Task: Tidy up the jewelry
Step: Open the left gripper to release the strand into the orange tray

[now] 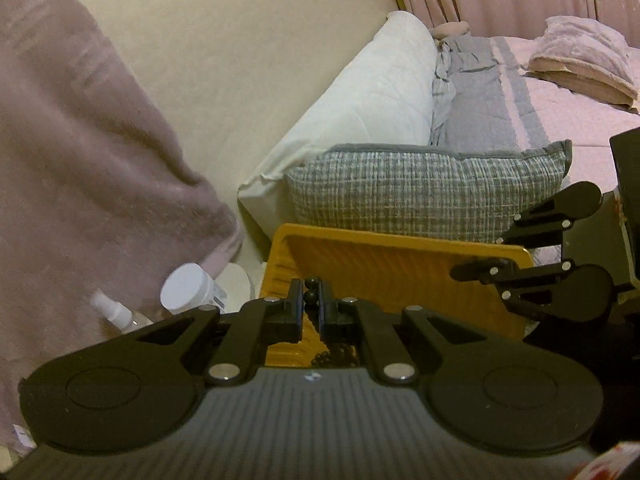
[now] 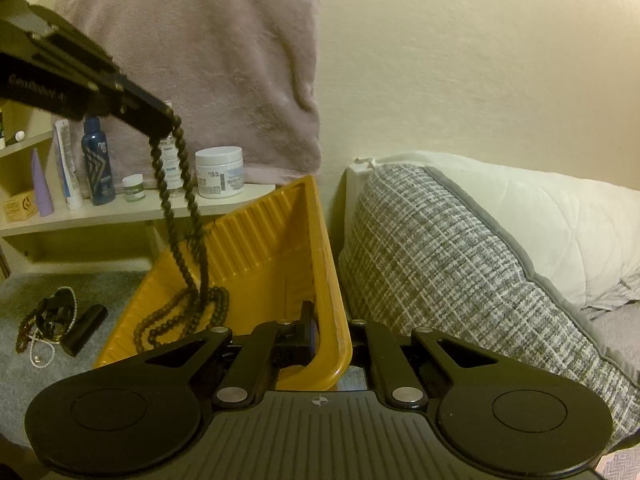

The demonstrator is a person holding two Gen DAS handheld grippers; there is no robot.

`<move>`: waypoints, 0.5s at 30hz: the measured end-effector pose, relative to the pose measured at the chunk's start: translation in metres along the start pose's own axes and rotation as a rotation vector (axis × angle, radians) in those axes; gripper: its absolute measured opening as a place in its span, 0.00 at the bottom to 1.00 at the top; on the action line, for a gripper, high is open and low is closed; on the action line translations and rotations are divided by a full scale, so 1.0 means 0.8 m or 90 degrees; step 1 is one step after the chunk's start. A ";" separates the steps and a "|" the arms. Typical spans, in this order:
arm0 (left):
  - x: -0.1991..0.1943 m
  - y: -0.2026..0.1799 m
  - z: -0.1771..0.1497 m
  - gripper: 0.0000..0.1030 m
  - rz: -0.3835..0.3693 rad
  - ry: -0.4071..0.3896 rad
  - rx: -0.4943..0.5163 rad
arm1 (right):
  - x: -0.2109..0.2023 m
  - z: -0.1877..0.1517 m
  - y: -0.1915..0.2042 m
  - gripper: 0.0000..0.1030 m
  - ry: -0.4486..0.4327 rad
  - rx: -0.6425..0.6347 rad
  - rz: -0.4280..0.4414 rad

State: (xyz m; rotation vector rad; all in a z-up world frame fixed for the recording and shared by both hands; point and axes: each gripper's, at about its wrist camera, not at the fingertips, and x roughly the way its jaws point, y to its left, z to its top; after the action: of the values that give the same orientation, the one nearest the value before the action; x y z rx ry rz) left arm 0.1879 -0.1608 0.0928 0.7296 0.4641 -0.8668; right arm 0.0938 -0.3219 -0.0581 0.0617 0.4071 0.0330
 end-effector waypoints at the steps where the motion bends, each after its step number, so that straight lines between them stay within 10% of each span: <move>1: 0.002 0.000 -0.002 0.06 -0.003 0.003 -0.001 | 0.000 0.000 0.000 0.05 0.000 0.000 0.000; 15: -0.003 0.007 -0.016 0.12 0.007 0.005 -0.033 | 0.000 0.000 0.000 0.05 0.001 0.000 0.001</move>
State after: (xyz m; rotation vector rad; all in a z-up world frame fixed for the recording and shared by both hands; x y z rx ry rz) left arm 0.1903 -0.1475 0.0880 0.6886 0.4878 -0.8389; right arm 0.0935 -0.3222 -0.0582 0.0619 0.4086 0.0347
